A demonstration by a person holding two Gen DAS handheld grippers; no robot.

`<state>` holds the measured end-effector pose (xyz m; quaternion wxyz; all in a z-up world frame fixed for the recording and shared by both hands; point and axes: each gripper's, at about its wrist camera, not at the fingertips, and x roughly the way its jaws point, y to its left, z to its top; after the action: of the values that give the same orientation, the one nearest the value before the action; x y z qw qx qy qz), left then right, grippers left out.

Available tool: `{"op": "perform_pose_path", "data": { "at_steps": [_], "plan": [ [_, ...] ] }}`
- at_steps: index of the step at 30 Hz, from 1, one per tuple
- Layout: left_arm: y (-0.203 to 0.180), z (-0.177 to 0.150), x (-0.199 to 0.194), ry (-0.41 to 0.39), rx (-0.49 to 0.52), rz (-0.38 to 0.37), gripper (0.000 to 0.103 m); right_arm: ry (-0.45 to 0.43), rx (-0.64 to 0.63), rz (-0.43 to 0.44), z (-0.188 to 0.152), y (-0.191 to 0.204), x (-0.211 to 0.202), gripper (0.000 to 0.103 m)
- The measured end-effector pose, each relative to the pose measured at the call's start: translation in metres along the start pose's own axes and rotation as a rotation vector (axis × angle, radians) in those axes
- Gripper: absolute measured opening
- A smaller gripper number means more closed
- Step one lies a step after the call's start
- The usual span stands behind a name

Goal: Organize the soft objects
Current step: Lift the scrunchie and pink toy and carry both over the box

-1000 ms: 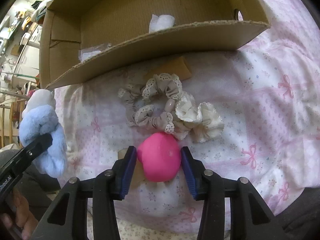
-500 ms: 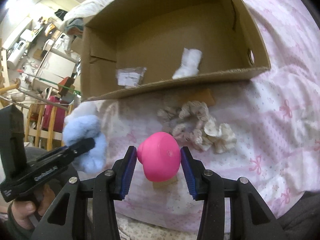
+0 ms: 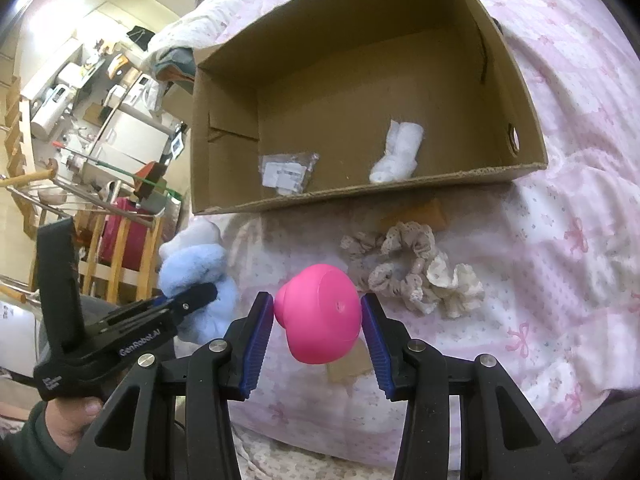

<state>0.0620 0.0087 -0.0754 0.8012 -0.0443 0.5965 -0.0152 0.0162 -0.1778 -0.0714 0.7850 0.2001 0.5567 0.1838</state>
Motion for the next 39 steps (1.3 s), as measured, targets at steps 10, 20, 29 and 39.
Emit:
{"op": "perform_pose_path", "data": {
  "at_steps": [10, 20, 29, 39],
  "plan": [
    [0.002, 0.017, -0.054, -0.189, -0.005, 0.007, 0.016, -0.151, -0.044, 0.074, 0.028, 0.011, -0.051, 0.048],
    [-0.014, 0.073, -0.075, -0.301, 0.041, -0.012, 0.016, -0.292, -0.070, 0.073, 0.076, -0.002, -0.083, 0.048],
    [-0.043, 0.110, -0.047, -0.310, 0.093, -0.045, 0.016, -0.279, 0.086, 0.040, 0.086, -0.046, -0.052, 0.048],
    [-0.043, 0.109, -0.012, -0.259, 0.085, -0.062, 0.016, -0.216, 0.066, -0.018, 0.088, -0.046, -0.026, 0.048]
  ]
}}
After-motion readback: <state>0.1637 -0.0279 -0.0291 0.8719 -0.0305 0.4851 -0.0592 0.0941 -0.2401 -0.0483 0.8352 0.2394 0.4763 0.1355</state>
